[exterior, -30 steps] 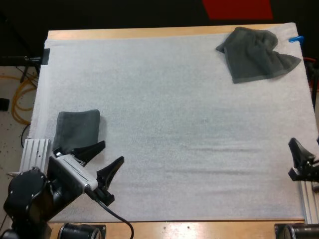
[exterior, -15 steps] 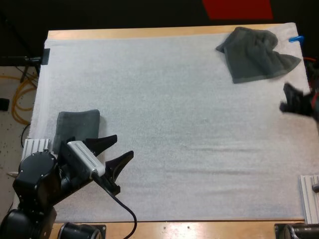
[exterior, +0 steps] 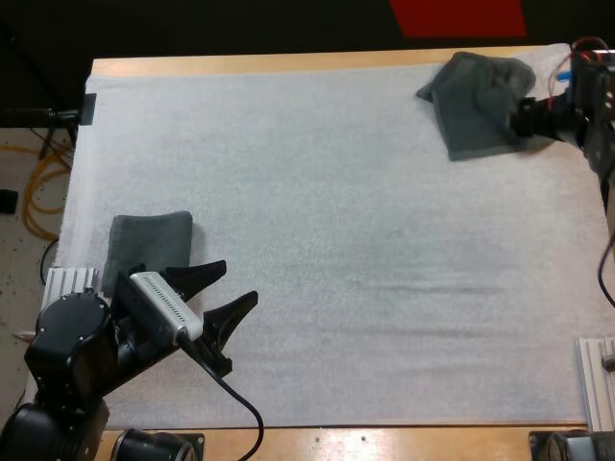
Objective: Pick towel from pile fold and stack
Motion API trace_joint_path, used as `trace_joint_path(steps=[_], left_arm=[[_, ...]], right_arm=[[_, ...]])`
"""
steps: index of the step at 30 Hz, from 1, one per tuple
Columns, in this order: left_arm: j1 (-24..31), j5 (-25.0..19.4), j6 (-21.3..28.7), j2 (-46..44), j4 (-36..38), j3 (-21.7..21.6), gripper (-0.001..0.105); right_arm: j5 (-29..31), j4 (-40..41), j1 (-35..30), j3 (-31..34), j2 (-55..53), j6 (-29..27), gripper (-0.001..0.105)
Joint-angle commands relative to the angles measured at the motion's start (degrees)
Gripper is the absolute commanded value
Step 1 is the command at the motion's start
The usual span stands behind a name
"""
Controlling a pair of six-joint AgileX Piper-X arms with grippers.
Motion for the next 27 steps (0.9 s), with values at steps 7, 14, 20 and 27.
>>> trace_joint_path(steps=[7,14,20,27], left_arm=[[-0.25,0.47,-2.82,-0.15,1.60,-0.53,0.054],[-0.25,0.47,-3.18,-0.15,1.64,-0.53,0.054],[-0.25,0.47,-5.47,-0.15,1.64,-0.53,0.054],[-0.25,0.47,-6.61,-0.15,1.64,-0.53,0.054]], right_arm=[[0.98,0.48,-1.98,-9.72,14.48,3.42,0.080],[1.21,0.62,-4.44,-14.25,23.50,4.53,0.080],[0.12,1.14,-5.06,-15.85,28.10,4.66,0.072],[-0.98,6.82,-5.06,-16.22,29.73,4.58,0.037]])
